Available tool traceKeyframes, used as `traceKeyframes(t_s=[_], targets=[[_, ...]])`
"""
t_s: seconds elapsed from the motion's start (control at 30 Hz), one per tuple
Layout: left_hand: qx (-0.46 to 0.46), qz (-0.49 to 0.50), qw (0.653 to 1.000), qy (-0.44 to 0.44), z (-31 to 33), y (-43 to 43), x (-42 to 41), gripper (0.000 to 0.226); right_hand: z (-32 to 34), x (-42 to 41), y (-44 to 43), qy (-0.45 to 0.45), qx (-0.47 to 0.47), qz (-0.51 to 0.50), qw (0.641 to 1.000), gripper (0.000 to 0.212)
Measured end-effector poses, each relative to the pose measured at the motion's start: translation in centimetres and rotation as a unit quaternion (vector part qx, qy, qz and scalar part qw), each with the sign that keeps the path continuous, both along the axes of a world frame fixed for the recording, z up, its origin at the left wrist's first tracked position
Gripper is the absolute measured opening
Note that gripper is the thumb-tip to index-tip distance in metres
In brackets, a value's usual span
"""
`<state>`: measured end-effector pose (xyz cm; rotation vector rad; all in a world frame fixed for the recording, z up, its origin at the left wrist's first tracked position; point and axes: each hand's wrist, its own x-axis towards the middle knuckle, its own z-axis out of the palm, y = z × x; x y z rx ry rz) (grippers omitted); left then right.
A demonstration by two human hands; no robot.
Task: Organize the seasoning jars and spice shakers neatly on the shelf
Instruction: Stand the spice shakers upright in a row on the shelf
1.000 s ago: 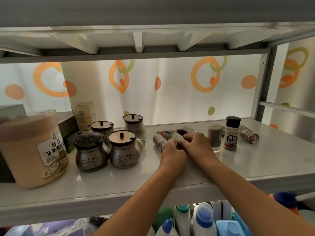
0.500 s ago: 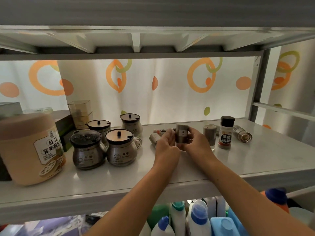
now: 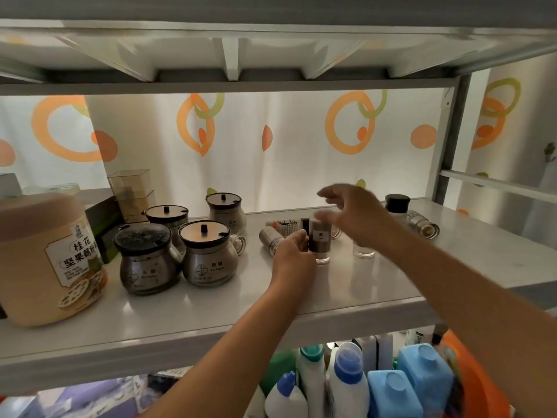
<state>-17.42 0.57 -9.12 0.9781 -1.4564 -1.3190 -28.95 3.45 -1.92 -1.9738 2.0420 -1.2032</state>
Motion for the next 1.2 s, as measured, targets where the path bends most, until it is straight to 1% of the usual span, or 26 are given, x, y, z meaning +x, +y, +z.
traceKeyframes(t_s=[0.03,0.1,0.2,0.27,0.37,0.43,0.6,0.87,1.0,1.2], targets=[[0.004,0.000,1.000,-0.004,0.0,0.0,0.0,0.059,1.5,-0.2,-0.1,0.021,0.015,0.008,1.000,0.047],[0.007,-0.003,1.000,-0.016,-0.1,0.2,0.1,0.059,3.7,-0.5,-0.6,0.091,0.081,0.029,0.992,0.048],[0.010,-0.007,1.000,-0.023,-0.1,0.1,0.1,0.057,4.8,-0.5,-1.7,0.200,0.192,0.044,0.960,0.054],[0.010,-0.008,0.999,-0.034,-0.2,0.0,0.1,0.056,5.0,-0.4,-2.3,0.246,0.231,0.049,0.940,0.054],[0.016,-0.008,0.999,-0.035,-0.2,0.0,-0.1,0.056,5.2,-0.2,-2.6,0.262,0.253,0.055,0.930,0.036],[0.019,-0.009,0.999,-0.026,-0.1,0.0,-0.2,0.055,5.4,-0.1,-2.7,0.267,0.260,0.060,0.926,0.029],[0.017,-0.016,0.999,-0.025,-0.3,-0.2,-0.3,0.058,5.6,-0.6,-3.1,0.294,0.271,0.052,0.915,0.027],[0.006,-0.044,0.998,-0.042,-0.2,0.0,-0.1,0.066,5.7,-1.3,-2.9,0.306,0.272,0.040,0.911,0.024],[-0.001,-0.045,0.998,-0.048,-0.3,-0.1,-0.1,0.069,5.8,-1.4,-3.0,0.317,0.276,0.029,0.907,0.027],[-0.003,-0.044,0.999,-0.031,-0.3,-0.1,-0.1,0.069,5.9,-1.7,-2.6,0.321,0.282,0.019,0.904,0.026]])
